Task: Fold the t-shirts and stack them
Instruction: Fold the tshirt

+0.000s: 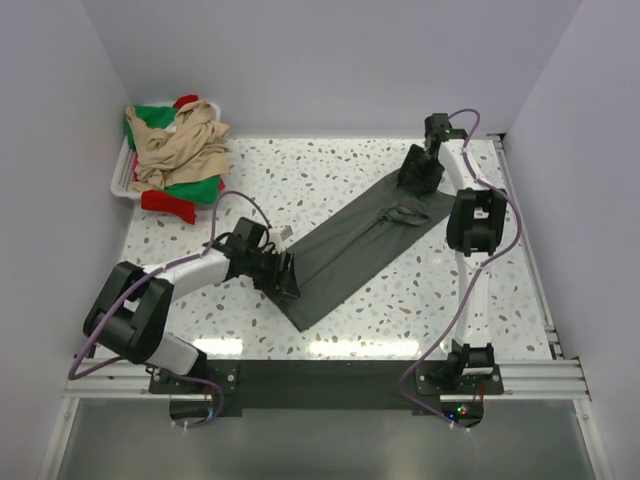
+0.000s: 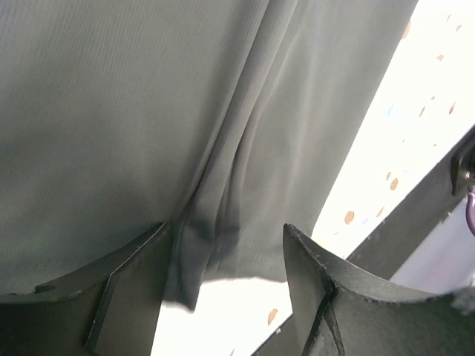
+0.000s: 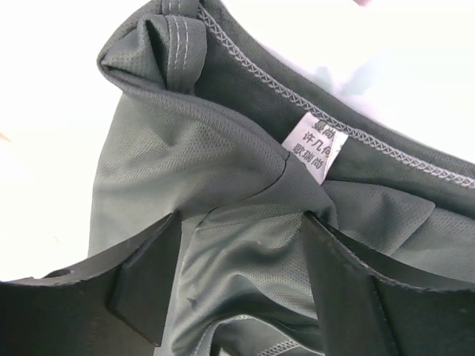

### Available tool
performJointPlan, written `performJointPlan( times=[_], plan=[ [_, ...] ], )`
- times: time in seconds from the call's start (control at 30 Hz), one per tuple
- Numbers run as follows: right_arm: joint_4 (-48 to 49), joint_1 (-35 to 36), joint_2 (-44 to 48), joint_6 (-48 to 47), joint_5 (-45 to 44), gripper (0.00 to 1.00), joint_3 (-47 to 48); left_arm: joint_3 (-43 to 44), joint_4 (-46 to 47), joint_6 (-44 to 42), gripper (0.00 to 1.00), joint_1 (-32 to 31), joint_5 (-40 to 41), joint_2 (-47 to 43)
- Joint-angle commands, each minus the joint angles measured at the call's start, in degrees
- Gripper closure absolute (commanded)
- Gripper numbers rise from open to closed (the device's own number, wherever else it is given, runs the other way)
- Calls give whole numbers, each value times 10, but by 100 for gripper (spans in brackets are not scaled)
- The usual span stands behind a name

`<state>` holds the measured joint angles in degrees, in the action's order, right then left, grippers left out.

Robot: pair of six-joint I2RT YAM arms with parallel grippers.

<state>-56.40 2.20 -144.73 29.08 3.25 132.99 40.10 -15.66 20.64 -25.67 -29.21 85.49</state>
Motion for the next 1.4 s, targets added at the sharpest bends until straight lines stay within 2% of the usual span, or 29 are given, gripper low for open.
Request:
performJointPlan(
  times=[0.0,0.27,0.37,0.6,0.9,1.37],
  plan=[
    [94,6,26,-6,40,30,-37,-7,-24,11,34,-2,-20,-35],
    [86,6,152,-51,30,26,-105,14,-8,23,34,-2,6,-67],
    [94,7,188,-58,28,26,-195,6,12,32,34,-2,15,-66],
    [133,24,223,-68,28,26,-320,1,34,37,34,-5,5,-41],
    [131,40,208,-50,-6,27,-343,-10,40,37,34,-24,-30,-6],
    [105,50,143,-37,-80,28,-289,-12,61,75,34,-129,-67,30]
  ],
)
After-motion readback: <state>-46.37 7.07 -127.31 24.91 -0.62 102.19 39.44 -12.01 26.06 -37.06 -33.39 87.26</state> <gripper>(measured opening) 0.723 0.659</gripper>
